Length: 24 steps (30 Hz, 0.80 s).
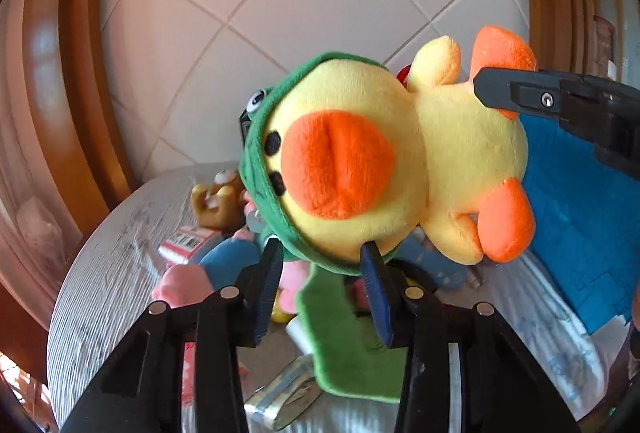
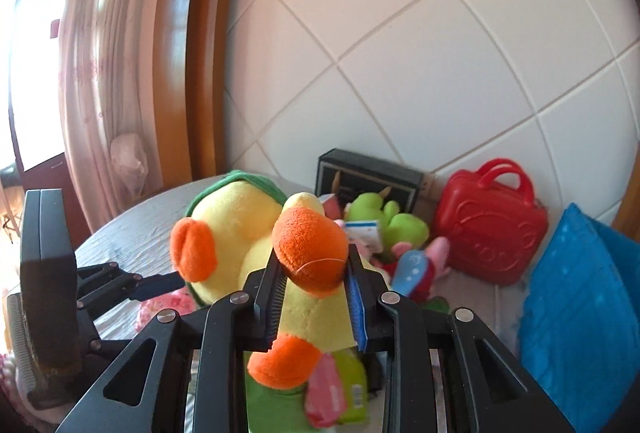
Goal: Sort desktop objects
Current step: 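Lift the duck plush and carry it into the blue crate with the right gripper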
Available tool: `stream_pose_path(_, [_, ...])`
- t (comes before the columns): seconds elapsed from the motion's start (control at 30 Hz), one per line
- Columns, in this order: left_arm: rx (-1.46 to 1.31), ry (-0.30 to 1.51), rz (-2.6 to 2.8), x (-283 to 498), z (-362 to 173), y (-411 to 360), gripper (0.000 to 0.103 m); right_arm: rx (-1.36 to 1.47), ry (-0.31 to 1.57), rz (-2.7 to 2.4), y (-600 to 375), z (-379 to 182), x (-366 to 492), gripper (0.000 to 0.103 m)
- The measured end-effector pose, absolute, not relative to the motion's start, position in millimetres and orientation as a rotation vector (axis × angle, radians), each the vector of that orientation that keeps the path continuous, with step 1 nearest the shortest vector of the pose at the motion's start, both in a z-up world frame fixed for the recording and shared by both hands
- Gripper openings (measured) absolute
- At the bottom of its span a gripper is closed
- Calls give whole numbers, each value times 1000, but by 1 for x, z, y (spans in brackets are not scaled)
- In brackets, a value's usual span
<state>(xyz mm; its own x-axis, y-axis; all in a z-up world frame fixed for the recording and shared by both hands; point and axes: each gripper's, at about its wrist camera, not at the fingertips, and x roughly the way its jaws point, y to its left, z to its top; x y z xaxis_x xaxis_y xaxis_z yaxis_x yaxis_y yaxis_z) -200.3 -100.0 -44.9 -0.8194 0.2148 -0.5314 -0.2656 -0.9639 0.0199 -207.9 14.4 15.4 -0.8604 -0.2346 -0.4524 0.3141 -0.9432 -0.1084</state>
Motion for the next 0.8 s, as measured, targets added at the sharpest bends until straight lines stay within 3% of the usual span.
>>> stream_pose_path(0.43, [-525,159,2442,-160,43,163,40,396,278,-3309,239,123,-103,25])
stream_pose_path(0.73, [-447,354,2352,-107,48,286,40,623,87,-3546,387,93,-36,26])
stream_pose_path(0.8, [-422,430,2361,-97,46,302,50,721,26,-3545,409,78,-30,30])
